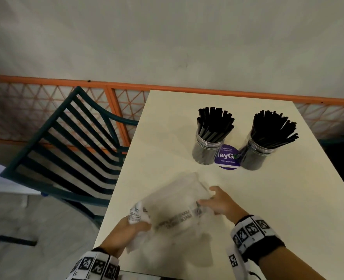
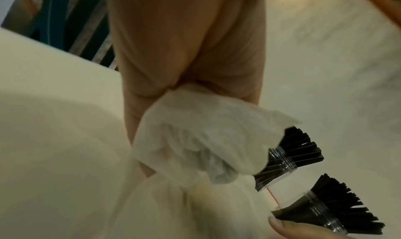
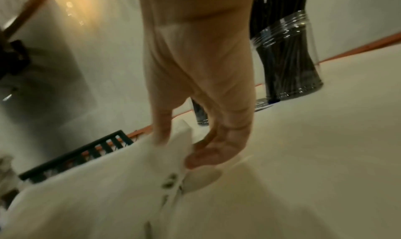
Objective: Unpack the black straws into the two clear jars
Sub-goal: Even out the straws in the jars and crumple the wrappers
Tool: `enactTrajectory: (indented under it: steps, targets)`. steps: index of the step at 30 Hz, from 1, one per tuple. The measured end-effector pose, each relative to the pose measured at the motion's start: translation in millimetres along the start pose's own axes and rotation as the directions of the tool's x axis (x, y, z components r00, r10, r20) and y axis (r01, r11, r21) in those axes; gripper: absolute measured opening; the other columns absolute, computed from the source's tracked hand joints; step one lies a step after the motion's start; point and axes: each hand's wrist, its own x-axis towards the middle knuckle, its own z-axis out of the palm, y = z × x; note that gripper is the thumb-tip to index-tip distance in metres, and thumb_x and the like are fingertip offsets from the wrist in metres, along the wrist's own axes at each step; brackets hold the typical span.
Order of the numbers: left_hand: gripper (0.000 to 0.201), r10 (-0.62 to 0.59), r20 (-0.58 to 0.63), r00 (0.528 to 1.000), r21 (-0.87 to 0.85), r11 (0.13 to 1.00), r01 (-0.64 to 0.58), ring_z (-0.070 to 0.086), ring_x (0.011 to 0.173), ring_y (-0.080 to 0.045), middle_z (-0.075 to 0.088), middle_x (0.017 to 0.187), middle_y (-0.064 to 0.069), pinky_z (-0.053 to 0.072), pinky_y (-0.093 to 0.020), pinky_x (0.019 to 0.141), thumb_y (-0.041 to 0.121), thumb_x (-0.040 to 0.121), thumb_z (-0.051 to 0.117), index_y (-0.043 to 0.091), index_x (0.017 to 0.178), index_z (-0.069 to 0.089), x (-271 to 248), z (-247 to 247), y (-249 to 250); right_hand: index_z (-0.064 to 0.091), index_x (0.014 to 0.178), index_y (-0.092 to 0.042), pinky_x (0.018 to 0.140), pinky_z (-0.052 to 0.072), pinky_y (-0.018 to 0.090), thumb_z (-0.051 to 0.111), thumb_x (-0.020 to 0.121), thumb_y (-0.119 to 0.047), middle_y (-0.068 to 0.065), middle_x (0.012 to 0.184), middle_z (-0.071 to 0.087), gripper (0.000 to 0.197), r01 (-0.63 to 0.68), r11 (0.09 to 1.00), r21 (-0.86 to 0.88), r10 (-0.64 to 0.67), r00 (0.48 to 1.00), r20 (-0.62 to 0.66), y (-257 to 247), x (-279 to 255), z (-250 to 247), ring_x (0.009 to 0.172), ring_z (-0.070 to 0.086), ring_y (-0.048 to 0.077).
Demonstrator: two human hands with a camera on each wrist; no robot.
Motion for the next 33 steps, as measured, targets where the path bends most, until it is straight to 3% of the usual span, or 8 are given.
enactTrajectory:
  steps: [3, 8, 10, 15, 18, 23, 28, 33]
  targets:
    - [0.018, 0.009, 0.019, 1.000, -0.088, 0.996, -0.007, 0.066, 0.064, -0.018, 0.067, 0.074, -0.009, 0.055, -0.028, 0.061, 0.000, 0.073, 0.069, 0.005, 0.090, 0.064, 6.5, 5.4, 2.8, 0.051, 0.110, -0.012, 0.047, 0.045, 0.020, 0.072, 0.078, -0.017, 0.008, 0.087, 0.063, 0.038, 0.043, 0.984, 0.171, -0.059, 0.994, 0.090, -4.5, -9.3, 0.8, 0.064, 0.058, 0.015]
    - [0.037, 0.065, 0.014, 0.998, -0.209, 0.976, -0.060, 0.063, 0.073, -0.020, 0.061, 0.091, -0.011, 0.056, -0.031, 0.059, -0.008, 0.076, 0.064, 0.011, 0.106, 0.054, 8.2, 2.2, 5.2, 0.052, 0.112, -0.020, 0.085, 0.052, 0.043, 0.058, 0.085, -0.005, 0.010, 0.108, 0.064, 0.031, 0.060, 0.935, 0.350, -0.137, 0.971, 0.198, -4.4, -27.7, 2.4, 0.099, 0.062, 0.028]
    - [0.056, 0.094, -0.032, 0.995, -0.262, 0.960, -0.099, 0.059, 0.082, -0.020, 0.061, 0.098, -0.007, 0.055, -0.035, 0.068, -0.011, 0.076, 0.063, 0.022, 0.117, 0.044, 10.6, 0.2, 5.4, 0.040, 0.122, -0.022, 0.085, 0.054, 0.037, 0.052, 0.088, 0.000, 0.008, 0.119, 0.058, 0.043, 0.114, 0.910, 0.399, -0.220, 0.948, 0.231, -4.3, -38.9, 5.5, 0.105, 0.059, 0.026]
    - [0.068, 0.300, 0.011, 0.954, 0.039, 0.953, -0.301, 0.063, 0.086, -0.012, 0.061, 0.107, -0.004, 0.053, -0.024, 0.072, -0.003, 0.078, 0.066, 0.022, 0.133, 0.034, 12.7, 13.1, 21.0, 0.042, 0.121, -0.023, 0.069, 0.041, 0.012, 0.038, 0.093, -0.006, 0.005, 0.099, 0.051, 0.032, 0.455, 0.884, -0.107, -0.446, 0.890, 0.099, -17.3, -60.6, 21.5, 0.079, 0.053, 0.017]
    - [0.066, 0.445, 0.119, 0.888, 0.094, 0.885, -0.456, 0.061, 0.089, 0.001, 0.056, 0.112, 0.001, 0.052, -0.017, 0.076, 0.000, 0.076, 0.069, 0.026, 0.126, 0.035, 3.2, 35.0, 37.7, 0.018, 0.143, -0.022, 0.096, 0.044, 0.031, 0.048, 0.089, -0.016, 0.006, 0.139, 0.029, 0.062, 0.476, 0.864, -0.163, -0.457, 0.878, 0.141, -22.4, -64.8, 38.6, 0.115, 0.044, 0.025]
    - [0.053, 0.475, 0.340, 0.812, 0.094, 0.841, -0.532, 0.061, 0.094, 0.003, 0.056, 0.112, 0.000, 0.049, -0.013, 0.075, 0.028, 0.069, 0.070, 0.032, 0.112, 0.038, -7.3, 63.6, 39.0, 0.038, 0.130, -0.007, 0.088, 0.048, 0.016, 0.067, 0.078, 0.003, 0.007, 0.123, 0.049, 0.059, 0.449, 0.809, 0.380, -0.575, 0.736, 0.356, -22.7, -95.9, 37.2, 0.105, 0.053, 0.000]
    - [0.054, 0.422, 0.524, 0.739, 0.114, 0.826, -0.552, 0.056, 0.109, 0.001, 0.055, 0.117, 0.010, 0.045, -0.014, 0.085, 0.047, 0.064, 0.065, 0.041, 0.112, 0.042, -8.6, 74.0, 32.1, 0.056, 0.118, -0.022, 0.092, 0.048, 0.025, 0.064, 0.082, -0.018, -0.001, 0.115, 0.063, 0.037, 0.404, 0.691, 0.599, -0.559, 0.824, 0.089, -0.3, -113.7, 34.0, 0.112, 0.059, 0.013]
    - [0.052, 0.449, 0.447, 0.774, 0.396, 0.676, -0.621, 0.040, 0.108, -0.011, 0.032, 0.109, 0.013, 0.042, -0.032, 0.097, 0.059, 0.050, 0.061, 0.045, 0.092, 0.034, -25.1, 104.2, 39.5, 0.056, 0.123, -0.020, 0.093, 0.048, 0.029, 0.058, 0.085, 0.004, 0.000, 0.118, 0.066, 0.044, 0.396, 0.577, 0.715, -0.546, 0.837, -0.023, 31.9, -130.9, 21.4, 0.113, 0.059, 0.020]
